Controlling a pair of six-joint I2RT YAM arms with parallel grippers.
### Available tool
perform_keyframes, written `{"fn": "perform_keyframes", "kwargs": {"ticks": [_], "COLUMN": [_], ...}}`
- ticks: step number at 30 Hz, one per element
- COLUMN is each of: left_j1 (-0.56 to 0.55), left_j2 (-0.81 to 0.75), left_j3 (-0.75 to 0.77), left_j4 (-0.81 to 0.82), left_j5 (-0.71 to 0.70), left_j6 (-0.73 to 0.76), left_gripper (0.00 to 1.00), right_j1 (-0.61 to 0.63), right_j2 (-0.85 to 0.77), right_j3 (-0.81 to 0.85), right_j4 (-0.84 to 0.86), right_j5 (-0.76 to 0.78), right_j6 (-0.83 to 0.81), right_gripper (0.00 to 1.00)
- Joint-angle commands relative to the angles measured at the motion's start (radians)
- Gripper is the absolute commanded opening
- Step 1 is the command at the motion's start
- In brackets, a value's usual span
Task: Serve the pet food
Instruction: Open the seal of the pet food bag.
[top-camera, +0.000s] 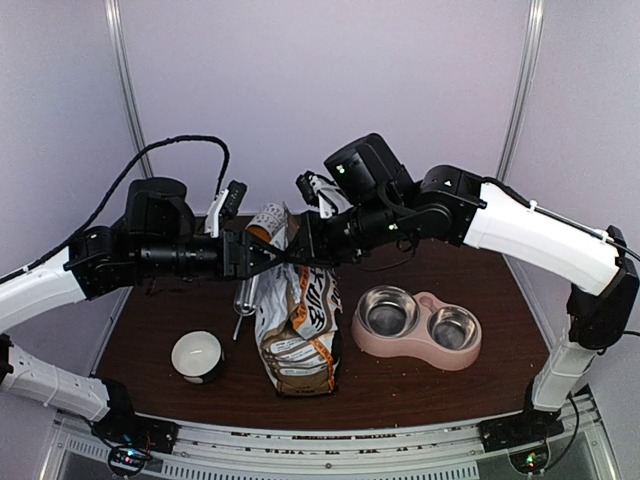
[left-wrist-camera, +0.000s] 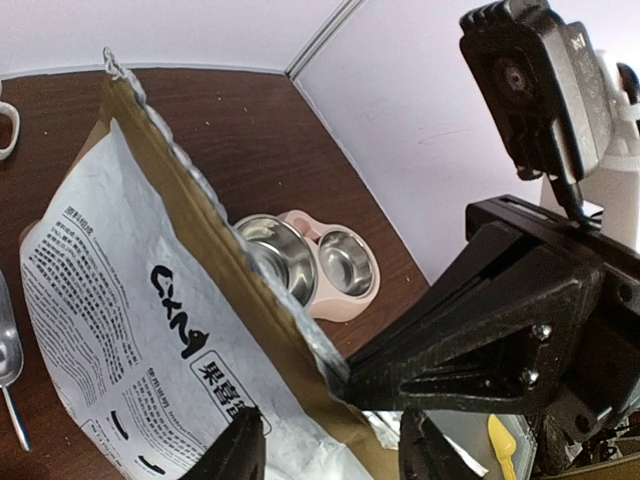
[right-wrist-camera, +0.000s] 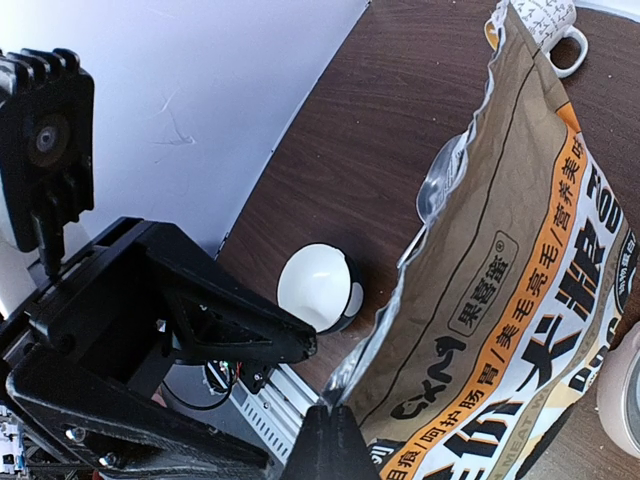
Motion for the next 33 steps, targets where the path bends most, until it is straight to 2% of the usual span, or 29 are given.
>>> {"fn": "perform_keyframes", "kwargs": {"ticks": [1, 17, 21, 28, 33], "left_j1": [-0.001, -0.001, -0.001, -0.001, -0.001], "left_j2": [0.016, 0.068, 0.085, 0.096, 0.109], "left_j3": [0.013, 0.011, 0.014, 0.015, 0.021], "left_j4": [0.07, 0.071, 0.07, 0.092, 0.106], "left_j5": [0.025, 0.076, 0.096, 0.112, 0.121], "left_j6": [0.008, -0.004, -0.01, -0.015, -0.02], "left_gripper": [0.53, 0.51, 0.44, 0.24, 0.14], "right_j1": [0.001, 0.0, -0.001, 0.0, 0.0], "right_j2": [-0.012, -0.067, -0.076, -0.078, -0.082], "right_j3": [-0.02, -0.084, -0.101, -0.116, -0.138], "right_j4": [-0.018, 0.044, 0.072, 0.106, 0.159], "right_j5": [0.05, 0.053, 0.038, 0.003, -0.053], "right_j6": [0.008, 0.03, 0.033, 0.033, 0.025], "right_gripper": [0.0, 0.0, 0.0, 0.0, 0.0]}}
